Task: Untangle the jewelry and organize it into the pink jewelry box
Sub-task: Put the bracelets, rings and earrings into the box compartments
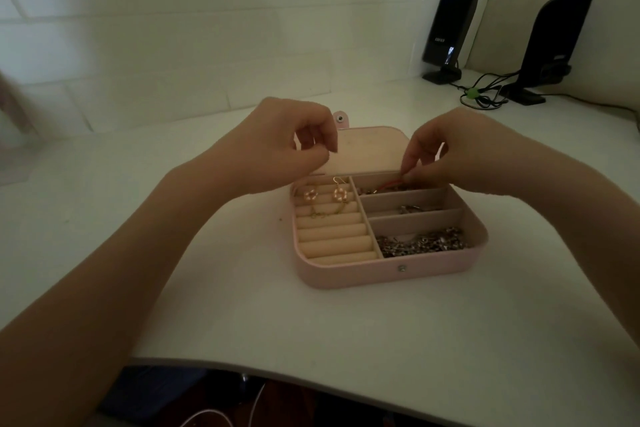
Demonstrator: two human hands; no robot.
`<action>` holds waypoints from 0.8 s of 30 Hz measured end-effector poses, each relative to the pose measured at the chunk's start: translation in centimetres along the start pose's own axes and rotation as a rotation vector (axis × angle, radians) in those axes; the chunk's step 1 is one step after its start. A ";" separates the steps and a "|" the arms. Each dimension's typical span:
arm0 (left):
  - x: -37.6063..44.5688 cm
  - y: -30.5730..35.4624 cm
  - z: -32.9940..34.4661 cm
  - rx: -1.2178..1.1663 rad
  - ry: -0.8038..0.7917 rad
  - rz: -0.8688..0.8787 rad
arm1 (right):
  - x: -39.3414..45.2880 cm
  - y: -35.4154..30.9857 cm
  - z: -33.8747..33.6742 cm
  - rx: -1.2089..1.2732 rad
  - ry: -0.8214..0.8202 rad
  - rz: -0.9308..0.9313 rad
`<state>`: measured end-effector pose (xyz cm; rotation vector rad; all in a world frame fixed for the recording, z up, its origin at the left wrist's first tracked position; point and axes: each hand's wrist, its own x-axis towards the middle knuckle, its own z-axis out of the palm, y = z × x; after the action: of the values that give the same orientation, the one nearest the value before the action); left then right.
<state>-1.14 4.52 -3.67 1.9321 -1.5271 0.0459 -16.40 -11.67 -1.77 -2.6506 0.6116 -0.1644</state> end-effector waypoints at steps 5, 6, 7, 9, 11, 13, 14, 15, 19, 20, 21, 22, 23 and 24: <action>-0.1 -0.2 0.2 0.066 -0.074 -0.004 | -0.1 -0.2 0.0 -0.048 -0.044 -0.016; -0.1 -0.2 0.3 0.090 -0.086 -0.005 | -0.2 -0.3 -0.2 -0.022 -0.058 -0.011; -0.1 -0.2 0.4 0.104 -0.088 -0.004 | -0.2 -0.3 -0.4 0.002 -0.069 -0.003; 0.0 -0.3 0.4 0.114 -0.075 -0.005 | -0.4 -0.2 -0.9 0.014 -0.072 0.014; 0.0 -0.4 0.3 0.122 -0.050 -0.001 | -0.2 0.2 -1.2 0.002 -0.048 0.036; 0.1 -0.6 0.3 0.139 -0.033 -0.012 | 0.2 1.3 -1.5 -0.022 0.029 0.088; 0.1 -0.7 0.3 0.151 -0.030 -0.022 | 0.7 2.0 -1.6 -0.044 0.096 0.120; 0.1 -0.7 0.4 0.165 -0.031 -0.023 | 1.2 3.0 -1.7 -0.083 0.171 0.153; 0.0 -0.6 0.8 0.221 -0.036 0.029 | 2.6 6.8 -0.7 -0.136 0.406 0.255; 0.0 -0.7 0.9 0.229 -0.030 0.027 | 2.7 7.4 -0.4 -0.112 0.422 0.259; 0.0 -0.7 0.9 0.239 -0.023 0.021 | 2.8 7.9 0.0 -0.089 0.390 0.258; 0.0 -0.7 1.0 0.251 -0.018 0.013 | 2.9 8.3 0.3 -0.062 0.339 0.242; 0.0 -0.8 0.9 0.263 -0.016 0.005 | 3.1 8.5 0.4 -0.030 0.275 0.227; 0.0 -0.8 0.9 0.272 -0.017 0.001 | 3.2 8.5 0.5 0.000 0.222 0.209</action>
<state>-0.79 4.11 -4.74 2.1462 -1.6000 0.2503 -16.81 -19.84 -5.68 -2.5661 0.9546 -0.4007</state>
